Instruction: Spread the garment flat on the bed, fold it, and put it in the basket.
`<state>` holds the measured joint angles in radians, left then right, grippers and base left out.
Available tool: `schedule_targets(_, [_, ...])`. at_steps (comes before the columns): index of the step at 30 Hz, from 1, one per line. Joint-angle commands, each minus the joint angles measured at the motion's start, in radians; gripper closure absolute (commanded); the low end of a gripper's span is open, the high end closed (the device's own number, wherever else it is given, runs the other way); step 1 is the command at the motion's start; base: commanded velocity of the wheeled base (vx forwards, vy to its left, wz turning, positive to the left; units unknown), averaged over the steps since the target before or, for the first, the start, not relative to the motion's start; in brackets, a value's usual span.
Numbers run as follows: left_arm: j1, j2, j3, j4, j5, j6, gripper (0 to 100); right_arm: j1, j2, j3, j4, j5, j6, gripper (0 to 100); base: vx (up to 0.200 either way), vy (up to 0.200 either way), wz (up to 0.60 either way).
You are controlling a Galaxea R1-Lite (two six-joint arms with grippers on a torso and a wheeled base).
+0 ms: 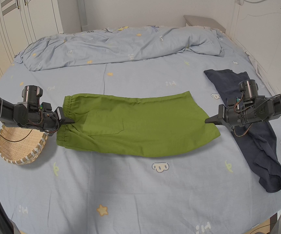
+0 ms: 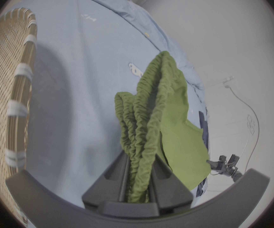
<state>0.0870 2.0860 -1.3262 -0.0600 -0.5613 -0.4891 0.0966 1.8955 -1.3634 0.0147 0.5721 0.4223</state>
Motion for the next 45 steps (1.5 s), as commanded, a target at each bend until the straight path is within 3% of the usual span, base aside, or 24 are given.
schedule_targets(1, [-0.010, -0.063, 0.044, 0.081, 0.001, 0.055, 100, 0.006, -0.122, 0.056, 0.057, 0.000, -0.002, 100, 0.000, 0.000, 0.00])
schedule_targets(3, [-0.010, -0.073, 0.067, 0.085, 0.001, 0.067, 100, 0.006, -0.142, 0.078, 0.064, -0.001, -0.002, 100, 0.000, 0.000, 0.00])
schedule_targets(11, [-0.003, -0.221, 0.413, 0.069, 0.003, 0.167, 100, 0.017, -0.322, 0.423, 0.062, -0.009, -0.062, 100, 0.000, 0.000, 0.00])
schedule_targets(21, [0.002, -0.371, 0.797, -0.129, 0.004, 0.199, 100, 0.037, -0.455, 0.754, 0.057, -0.018, -0.093, 100, 0.000, 0.000, 0.00])
schedule_targets(36, [0.028, -0.366, 0.848, -0.176, 0.004, 0.201, 100, 0.048, -0.409, 0.854, -0.065, -0.018, -0.091, 100, 0.000, 0.000, 0.00])
schedule_targets(37, [0.026, -0.366, 0.848, -0.176, 0.006, 0.201, 100, 0.048, -0.408, 0.854, -0.065, -0.018, -0.091, 0, 0.000, 0.000, 0.00])
schedule_targets(45, [0.028, -0.394, 0.851, -0.170, 0.000, 0.235, 100, 0.038, -0.408, 0.860, -0.127, -0.021, -0.091, 0, 0.000, 0.000, 0.00])
